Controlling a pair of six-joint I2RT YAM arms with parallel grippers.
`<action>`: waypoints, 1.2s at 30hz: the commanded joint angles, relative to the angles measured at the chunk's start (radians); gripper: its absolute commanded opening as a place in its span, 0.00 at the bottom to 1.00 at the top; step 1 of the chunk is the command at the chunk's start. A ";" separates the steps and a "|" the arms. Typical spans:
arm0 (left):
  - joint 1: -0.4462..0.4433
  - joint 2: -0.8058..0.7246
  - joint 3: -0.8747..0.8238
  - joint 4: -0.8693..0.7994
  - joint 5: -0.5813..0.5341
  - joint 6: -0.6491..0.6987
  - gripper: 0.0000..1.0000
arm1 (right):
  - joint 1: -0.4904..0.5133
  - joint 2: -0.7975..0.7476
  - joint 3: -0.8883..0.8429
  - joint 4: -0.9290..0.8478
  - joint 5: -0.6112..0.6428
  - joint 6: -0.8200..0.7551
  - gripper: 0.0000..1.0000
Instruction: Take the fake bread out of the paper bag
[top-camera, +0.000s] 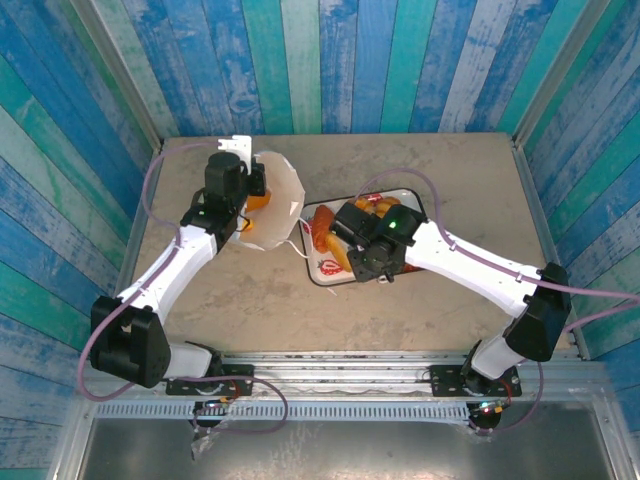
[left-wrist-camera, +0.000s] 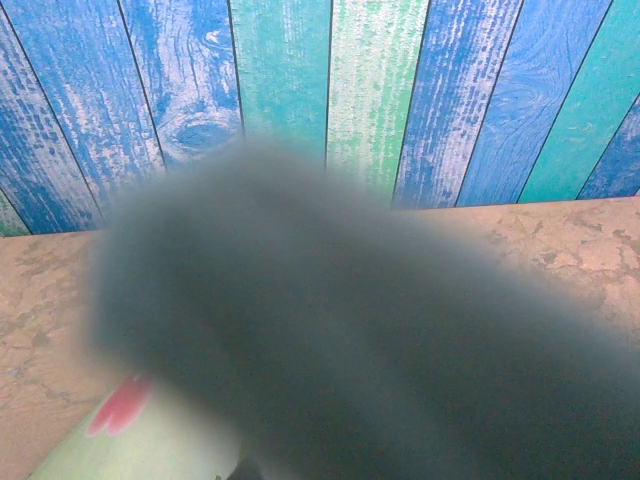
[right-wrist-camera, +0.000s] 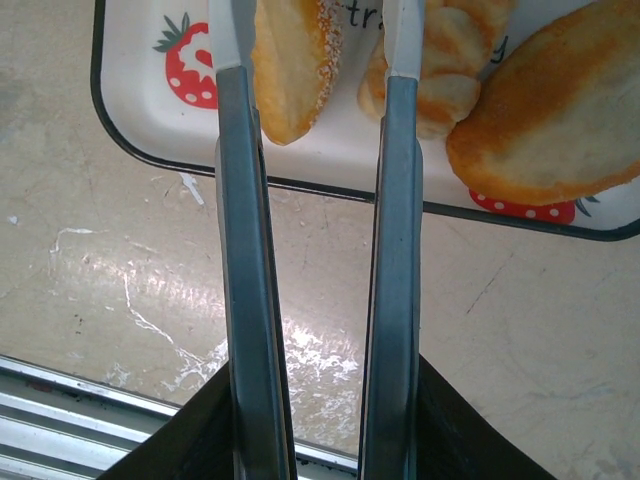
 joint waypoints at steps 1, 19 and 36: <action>0.005 -0.051 -0.010 0.000 0.006 -0.008 0.00 | -0.033 -0.003 -0.029 0.002 0.017 -0.007 0.38; 0.005 -0.051 -0.012 -0.002 0.006 -0.009 0.00 | -0.046 0.047 -0.073 0.052 -0.110 -0.082 0.39; 0.005 -0.049 -0.007 0.011 0.021 -0.016 0.00 | -0.068 -0.025 -0.135 0.085 -0.257 -0.117 0.42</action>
